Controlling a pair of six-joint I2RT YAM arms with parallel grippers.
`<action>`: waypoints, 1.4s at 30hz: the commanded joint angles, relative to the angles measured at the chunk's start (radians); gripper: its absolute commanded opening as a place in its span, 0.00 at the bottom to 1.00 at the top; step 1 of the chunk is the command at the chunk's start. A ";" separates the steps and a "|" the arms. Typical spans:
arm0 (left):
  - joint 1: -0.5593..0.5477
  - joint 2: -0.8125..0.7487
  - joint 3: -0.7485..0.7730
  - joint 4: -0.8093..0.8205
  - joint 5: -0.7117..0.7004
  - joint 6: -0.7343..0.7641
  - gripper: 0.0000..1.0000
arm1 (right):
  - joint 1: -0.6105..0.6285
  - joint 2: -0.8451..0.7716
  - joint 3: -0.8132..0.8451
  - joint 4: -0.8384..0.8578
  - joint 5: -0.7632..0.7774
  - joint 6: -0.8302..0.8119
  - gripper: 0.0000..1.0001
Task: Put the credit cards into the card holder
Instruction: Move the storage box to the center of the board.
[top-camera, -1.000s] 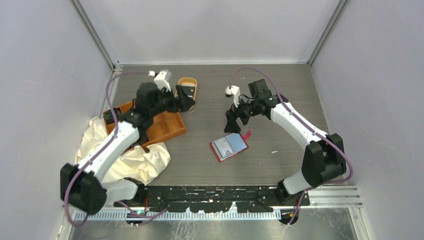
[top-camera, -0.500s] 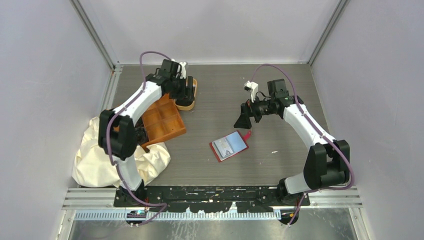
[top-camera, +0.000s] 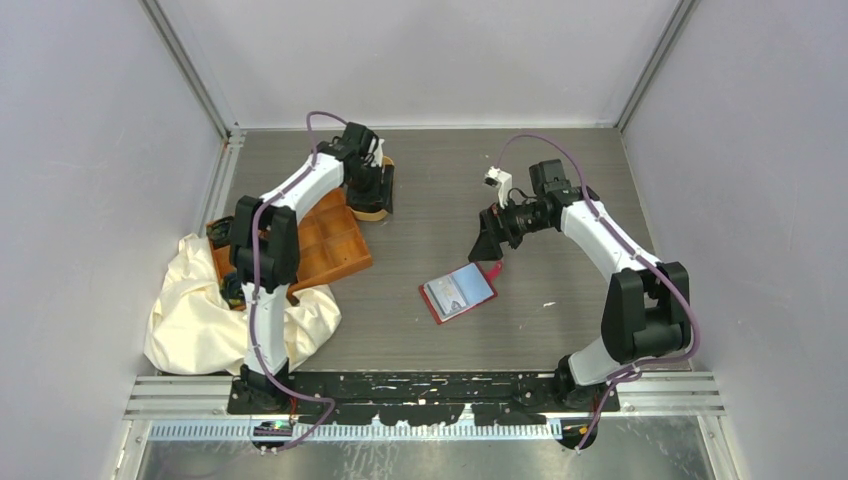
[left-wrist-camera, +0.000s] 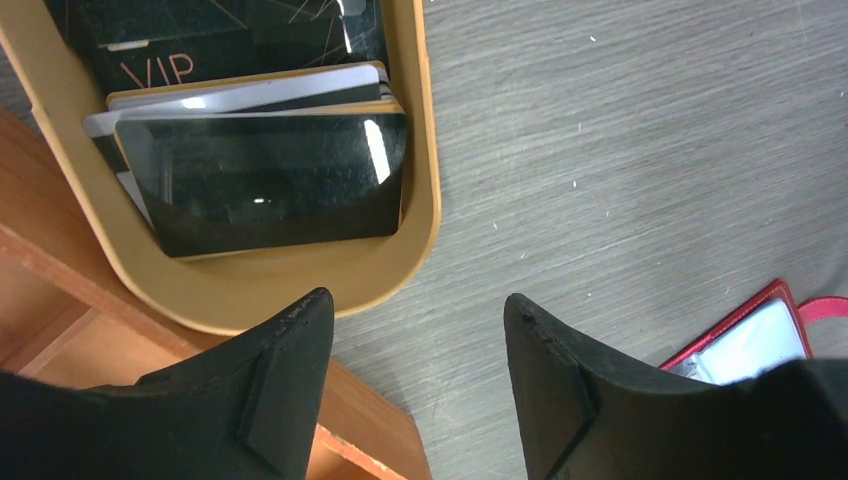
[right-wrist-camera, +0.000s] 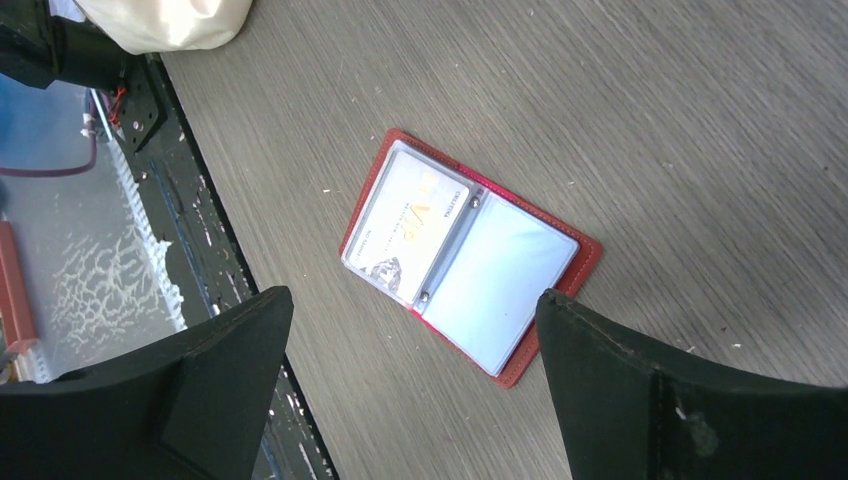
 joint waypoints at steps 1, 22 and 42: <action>-0.006 0.037 0.083 -0.019 0.026 0.001 0.63 | 0.003 0.010 0.059 -0.036 -0.019 -0.025 0.96; -0.222 0.084 0.105 -0.055 0.110 0.019 0.28 | -0.005 0.025 0.075 -0.069 -0.012 -0.046 0.96; -0.421 -0.340 -0.468 0.172 -0.001 0.480 0.20 | -0.084 0.014 0.078 -0.088 -0.061 -0.052 0.95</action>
